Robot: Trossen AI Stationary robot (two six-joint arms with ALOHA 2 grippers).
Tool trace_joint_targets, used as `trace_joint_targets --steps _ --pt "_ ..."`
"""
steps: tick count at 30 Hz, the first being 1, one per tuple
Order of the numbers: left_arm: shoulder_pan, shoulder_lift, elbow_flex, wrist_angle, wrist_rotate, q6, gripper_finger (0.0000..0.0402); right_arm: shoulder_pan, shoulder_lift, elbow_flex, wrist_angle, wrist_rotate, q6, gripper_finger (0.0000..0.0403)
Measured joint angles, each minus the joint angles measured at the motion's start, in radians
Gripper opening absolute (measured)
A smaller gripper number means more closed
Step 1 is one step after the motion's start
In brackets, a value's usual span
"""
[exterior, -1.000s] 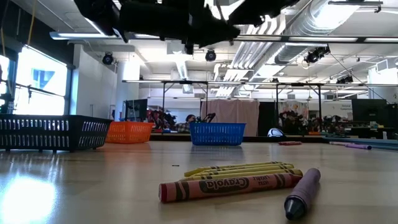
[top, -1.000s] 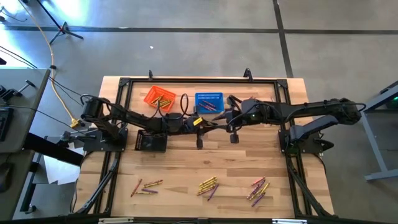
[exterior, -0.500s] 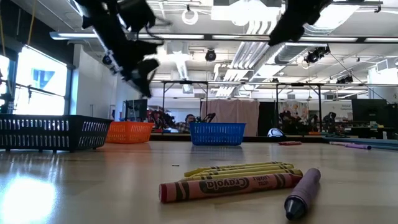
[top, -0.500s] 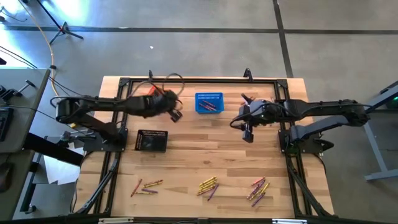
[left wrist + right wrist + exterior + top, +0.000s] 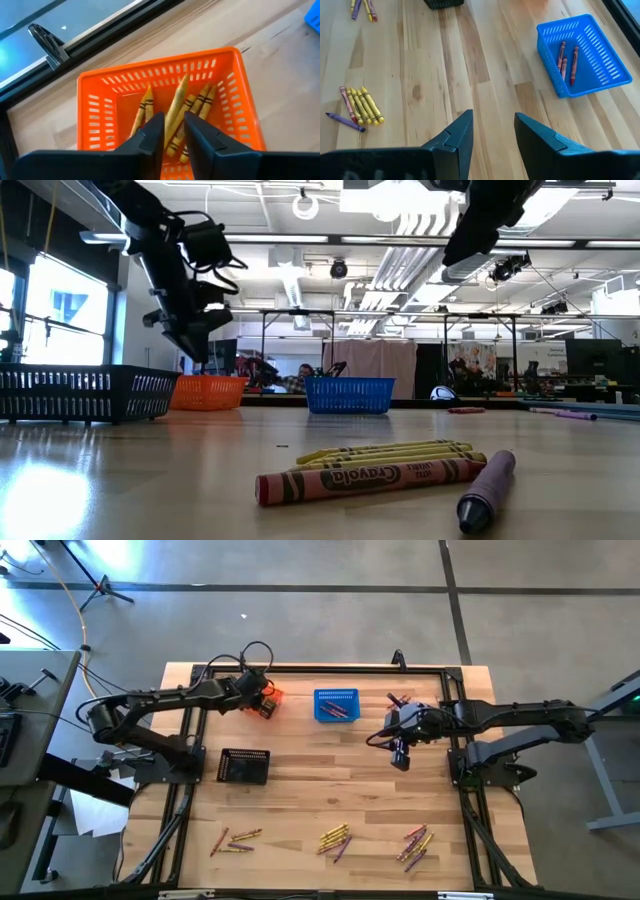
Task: Sort crayons
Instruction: Put the yellow crayon into the orange bin, then put the red crayon into the blue bin
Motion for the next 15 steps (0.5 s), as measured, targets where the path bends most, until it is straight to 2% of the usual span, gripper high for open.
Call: trace_joint_targets --steps 4,6,9,11,12,13,15 --pt "0.003 0.0 0.0 0.006 0.029 0.004 0.0091 0.0 0.0 0.0 -0.008 0.0 -0.002 0.0128" --pt "0.001 -0.001 0.0 0.029 0.093 0.004 0.0099 0.0 0.0 0.0 -0.021 -0.001 -0.002 0.0128" --pt "-0.018 -0.003 0.008 0.093 0.365 0.003 0.0102 0.0 0.0 0.0 -0.064 -0.027 -0.001 0.0128" --pt "-0.056 -0.003 0.016 0.18 0.571 -0.018 0.0103 0.0 0.0 0.0 -0.097 -0.04 0.001 0.0128" --pt "-0.083 -0.003 0.017 0.23 0.643 -0.043 0.0103 0.0 0.0 0.0 -0.117 -0.04 0.001 0.0128" --pt "-0.122 -0.003 0.017 0.275 0.69 -0.078 0.0103 0.0 0.0 0.0 -0.136 -0.04 0.0 0.0128" --pt "-0.208 -0.003 0.017 0.343 0.709 -0.156 0.0103 0.0 0.0 0.0 -0.172 -0.04 -0.012 0.0128"
